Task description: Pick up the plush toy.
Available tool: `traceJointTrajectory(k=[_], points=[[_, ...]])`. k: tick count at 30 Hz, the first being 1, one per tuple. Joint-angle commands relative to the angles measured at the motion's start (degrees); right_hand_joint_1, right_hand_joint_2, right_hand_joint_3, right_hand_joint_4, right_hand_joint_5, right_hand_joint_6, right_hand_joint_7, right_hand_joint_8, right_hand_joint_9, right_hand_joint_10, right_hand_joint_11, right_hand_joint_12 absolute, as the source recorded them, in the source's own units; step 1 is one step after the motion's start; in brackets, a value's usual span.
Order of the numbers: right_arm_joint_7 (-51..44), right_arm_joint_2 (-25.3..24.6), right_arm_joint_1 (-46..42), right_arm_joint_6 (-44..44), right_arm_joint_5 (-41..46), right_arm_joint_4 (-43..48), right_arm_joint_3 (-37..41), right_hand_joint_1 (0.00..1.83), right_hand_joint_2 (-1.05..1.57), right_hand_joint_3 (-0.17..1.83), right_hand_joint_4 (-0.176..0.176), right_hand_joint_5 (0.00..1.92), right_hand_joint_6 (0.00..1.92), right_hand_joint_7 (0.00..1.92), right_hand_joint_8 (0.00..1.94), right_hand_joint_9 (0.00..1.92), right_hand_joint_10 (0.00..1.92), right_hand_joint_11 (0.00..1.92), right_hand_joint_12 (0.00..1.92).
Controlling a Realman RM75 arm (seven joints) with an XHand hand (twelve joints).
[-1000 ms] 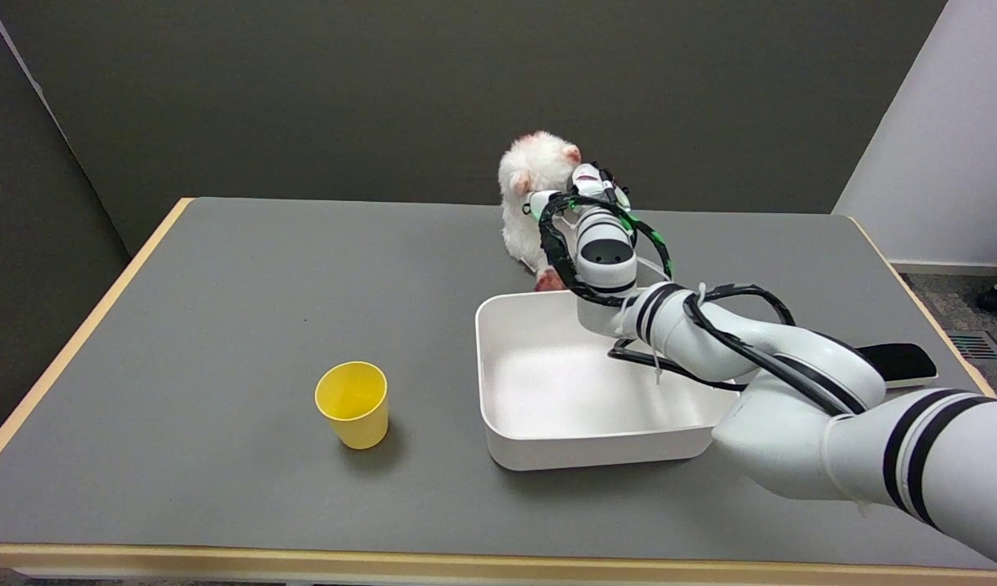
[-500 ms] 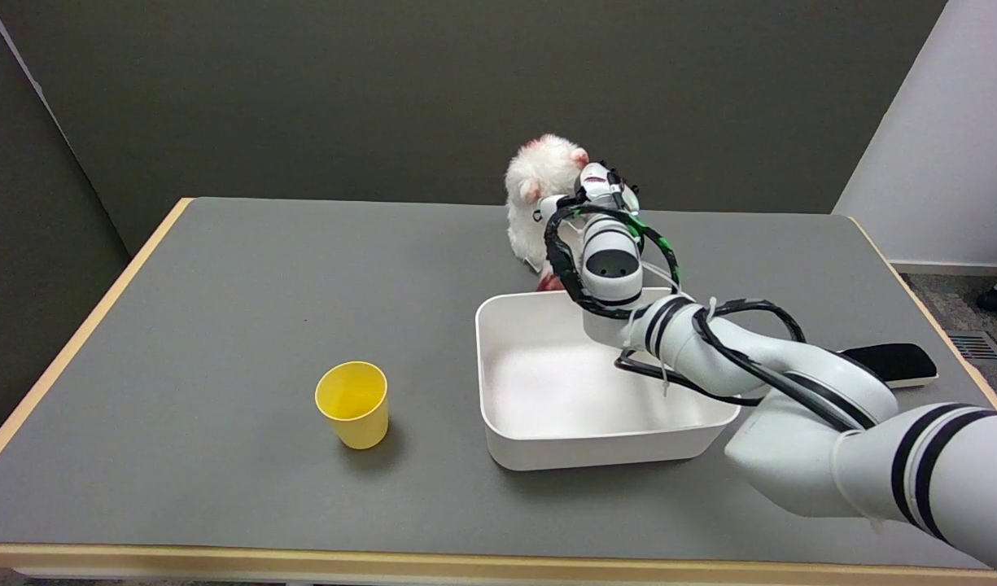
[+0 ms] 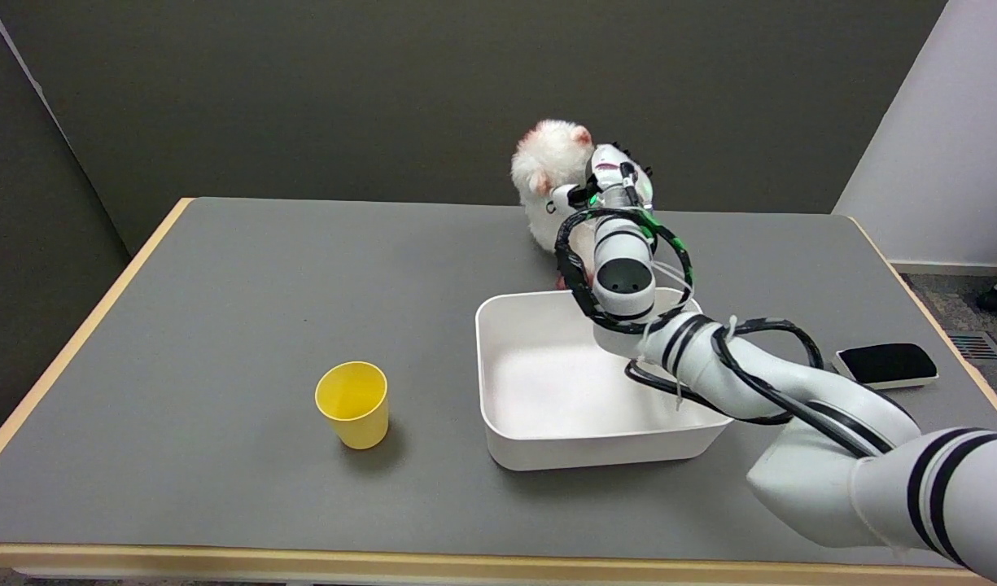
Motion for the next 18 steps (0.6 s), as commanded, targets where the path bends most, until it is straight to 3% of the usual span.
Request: traceJointTrajectory(k=[1,8,11,18], points=[[0.08,10.97,-13.94,-4.86,-12.72,30.89,6.06,1.14,1.14,0.46,-0.176,0.49,1.57,0.7,1.82,0.69,1.51,0.16,1.89],[0.08,20.27,-22.37,-9.03,-18.0,43.46,8.13,1.15,1.14,0.45,-0.176,0.49,1.56,0.72,1.78,0.71,1.5,0.15,1.92],[0.12,23.39,-27.79,-17.6,-23.39,47.28,8.85,1.15,1.13,0.46,-0.176,0.49,1.56,0.72,1.78,0.71,1.49,0.15,1.92],[0.24,27.51,-38.47,-33.27,-35.94,55.38,7.54,1.16,1.13,0.41,-0.176,0.48,1.57,0.78,1.66,0.73,1.38,0.4,1.84]])
